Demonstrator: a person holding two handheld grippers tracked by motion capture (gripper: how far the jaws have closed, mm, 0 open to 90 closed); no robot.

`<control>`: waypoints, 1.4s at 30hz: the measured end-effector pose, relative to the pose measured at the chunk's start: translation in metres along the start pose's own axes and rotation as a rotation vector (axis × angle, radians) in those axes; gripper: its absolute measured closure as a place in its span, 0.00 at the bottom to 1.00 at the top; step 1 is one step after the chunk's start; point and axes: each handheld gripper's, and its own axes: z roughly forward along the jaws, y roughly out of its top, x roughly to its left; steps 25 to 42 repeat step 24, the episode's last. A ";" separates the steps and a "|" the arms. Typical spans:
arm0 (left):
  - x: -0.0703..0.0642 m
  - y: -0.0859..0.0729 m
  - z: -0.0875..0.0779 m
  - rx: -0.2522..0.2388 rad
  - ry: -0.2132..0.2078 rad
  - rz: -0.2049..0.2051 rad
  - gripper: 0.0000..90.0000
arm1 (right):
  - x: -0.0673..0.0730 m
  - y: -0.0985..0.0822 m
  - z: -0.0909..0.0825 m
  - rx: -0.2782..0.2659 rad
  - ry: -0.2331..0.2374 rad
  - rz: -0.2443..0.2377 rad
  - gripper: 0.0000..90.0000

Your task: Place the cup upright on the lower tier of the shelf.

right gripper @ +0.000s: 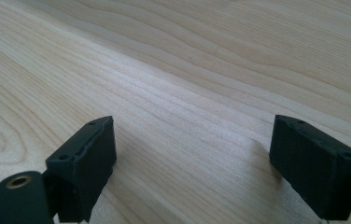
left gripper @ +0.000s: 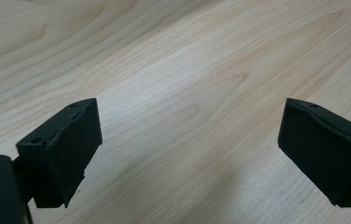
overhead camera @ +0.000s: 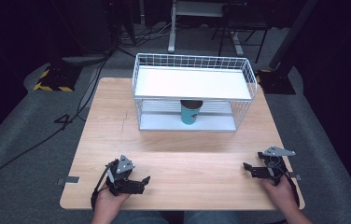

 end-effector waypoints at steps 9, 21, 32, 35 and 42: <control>0.002 -0.007 0.015 0.072 0.024 0.025 0.08 | 0.000 0.000 0.000 0.000 0.000 0.000 0.17; 0.005 -0.005 0.020 0.089 0.082 0.022 0.00 | 0.000 0.000 0.000 0.000 0.000 0.000 0.17; 0.005 -0.005 0.020 0.088 0.088 0.002 0.00 | 0.000 0.000 0.000 0.001 -0.004 -0.001 0.17; 0.005 -0.005 0.020 0.088 0.088 0.002 0.00 | 0.000 0.000 0.000 0.001 -0.004 -0.001 0.17; 0.005 -0.005 0.020 0.088 0.088 0.002 0.00 | 0.000 0.000 0.000 0.001 -0.004 -0.001 0.17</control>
